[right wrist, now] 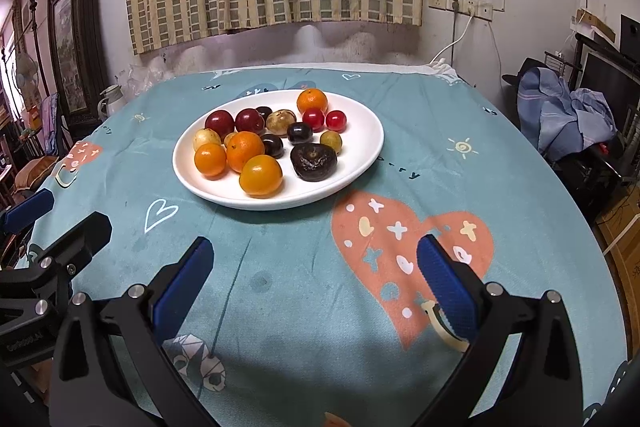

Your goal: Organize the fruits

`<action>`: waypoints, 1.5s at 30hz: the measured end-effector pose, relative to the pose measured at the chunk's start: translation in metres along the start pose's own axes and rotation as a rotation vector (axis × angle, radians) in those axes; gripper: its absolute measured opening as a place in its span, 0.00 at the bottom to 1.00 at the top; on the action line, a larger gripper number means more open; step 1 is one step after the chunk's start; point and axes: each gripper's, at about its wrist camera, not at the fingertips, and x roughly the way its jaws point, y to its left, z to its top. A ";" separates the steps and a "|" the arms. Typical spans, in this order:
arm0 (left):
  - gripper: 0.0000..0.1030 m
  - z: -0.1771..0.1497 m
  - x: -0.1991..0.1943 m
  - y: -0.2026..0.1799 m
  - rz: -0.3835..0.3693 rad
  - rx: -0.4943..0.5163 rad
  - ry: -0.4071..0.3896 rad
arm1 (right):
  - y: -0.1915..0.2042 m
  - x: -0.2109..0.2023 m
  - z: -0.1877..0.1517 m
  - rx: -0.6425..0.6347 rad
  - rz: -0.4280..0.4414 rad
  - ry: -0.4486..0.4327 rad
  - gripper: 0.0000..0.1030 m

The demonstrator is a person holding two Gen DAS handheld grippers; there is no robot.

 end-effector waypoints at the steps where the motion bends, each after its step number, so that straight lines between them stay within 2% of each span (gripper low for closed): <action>1: 0.98 0.000 0.000 0.000 -0.001 -0.001 0.000 | 0.000 0.000 0.000 0.000 0.000 0.000 0.99; 32: 0.98 -0.002 0.003 -0.001 -0.007 0.005 0.006 | -0.001 0.006 -0.004 0.024 0.006 0.034 0.99; 45: 0.98 -0.005 0.006 0.000 -0.079 0.009 0.025 | 0.001 0.009 -0.007 0.026 0.001 0.050 0.99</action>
